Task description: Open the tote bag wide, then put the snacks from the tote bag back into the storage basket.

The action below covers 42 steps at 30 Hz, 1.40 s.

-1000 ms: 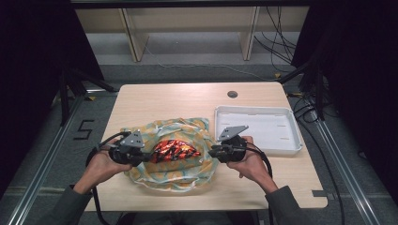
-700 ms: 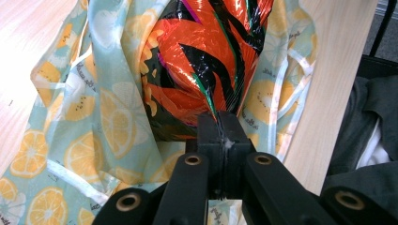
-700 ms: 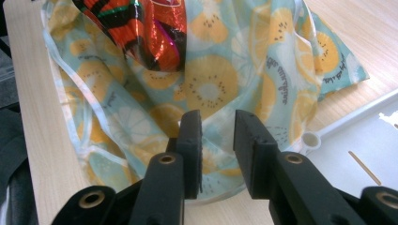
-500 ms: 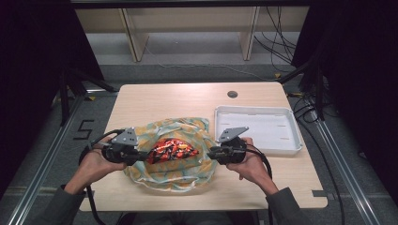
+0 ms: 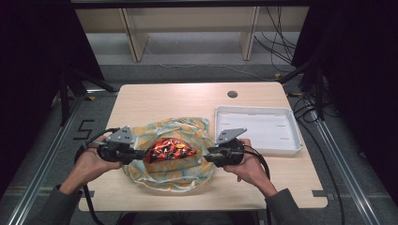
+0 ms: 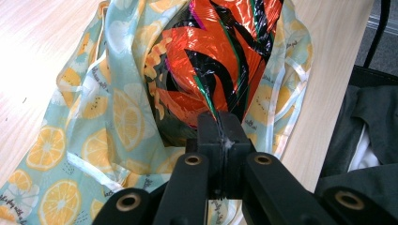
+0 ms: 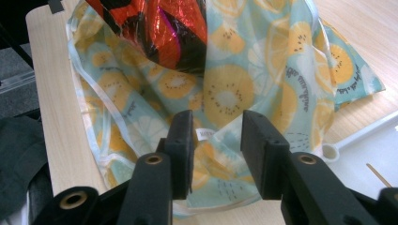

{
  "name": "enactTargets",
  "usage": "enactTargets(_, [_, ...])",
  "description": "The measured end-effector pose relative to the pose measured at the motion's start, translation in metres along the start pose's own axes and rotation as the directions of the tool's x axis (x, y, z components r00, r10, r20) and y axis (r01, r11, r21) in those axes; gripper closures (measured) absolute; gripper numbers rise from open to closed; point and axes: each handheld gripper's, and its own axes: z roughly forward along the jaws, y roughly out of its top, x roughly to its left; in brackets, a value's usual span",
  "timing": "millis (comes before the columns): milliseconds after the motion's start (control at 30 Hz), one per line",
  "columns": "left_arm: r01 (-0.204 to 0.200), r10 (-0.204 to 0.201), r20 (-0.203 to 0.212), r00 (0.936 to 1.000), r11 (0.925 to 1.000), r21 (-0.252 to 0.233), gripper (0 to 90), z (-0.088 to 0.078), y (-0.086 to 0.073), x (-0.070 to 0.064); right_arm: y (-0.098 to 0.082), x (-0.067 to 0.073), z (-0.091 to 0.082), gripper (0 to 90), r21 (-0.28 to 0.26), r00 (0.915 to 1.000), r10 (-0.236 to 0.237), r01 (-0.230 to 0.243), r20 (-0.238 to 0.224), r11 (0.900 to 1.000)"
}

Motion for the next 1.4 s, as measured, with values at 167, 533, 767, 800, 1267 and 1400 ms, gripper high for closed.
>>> enactTargets(167, [0.011,-0.011,-0.003,0.9999,0.9999,-0.011,89.0,-0.007,0.001,0.000,0.002,0.007,-0.003,60.9,-0.012,0.9999,0.014,-0.014,-0.009,1.000])
enactTargets(533, [0.021,-0.020,0.002,0.9998,0.9974,-0.069,89.1,-0.021,0.003,0.000,0.012,0.025,-0.003,55.9,-0.074,0.9984,-0.035,0.031,-0.044,0.997])
enactTargets(767, [0.040,-0.040,0.008,0.9992,0.9956,-0.085,89.1,-0.023,0.002,-0.002,0.021,0.041,0.001,56.0,-0.103,0.9931,-0.060,0.049,-0.101,0.993])
enactTargets(800, [0.037,-0.036,0.015,0.9992,0.9955,-0.087,89.0,-0.023,0.002,-0.001,0.023,0.046,0.004,56.6,-0.108,0.9931,-0.065,0.054,-0.098,0.993])
enactTargets(1267, [0.061,-0.058,0.032,0.9978,0.9926,-0.105,89.0,-0.021,-0.001,-0.003,0.032,0.052,0.009,60.1,-0.162,0.9957,-0.075,0.065,-0.054,0.985])
enactTargets(1400, [0.053,-0.051,0.028,0.9983,0.9935,-0.101,89.0,-0.020,-0.001,-0.002,0.034,0.052,0.017,64.1,-0.185,0.9962,-0.068,0.057,-0.054,0.981])
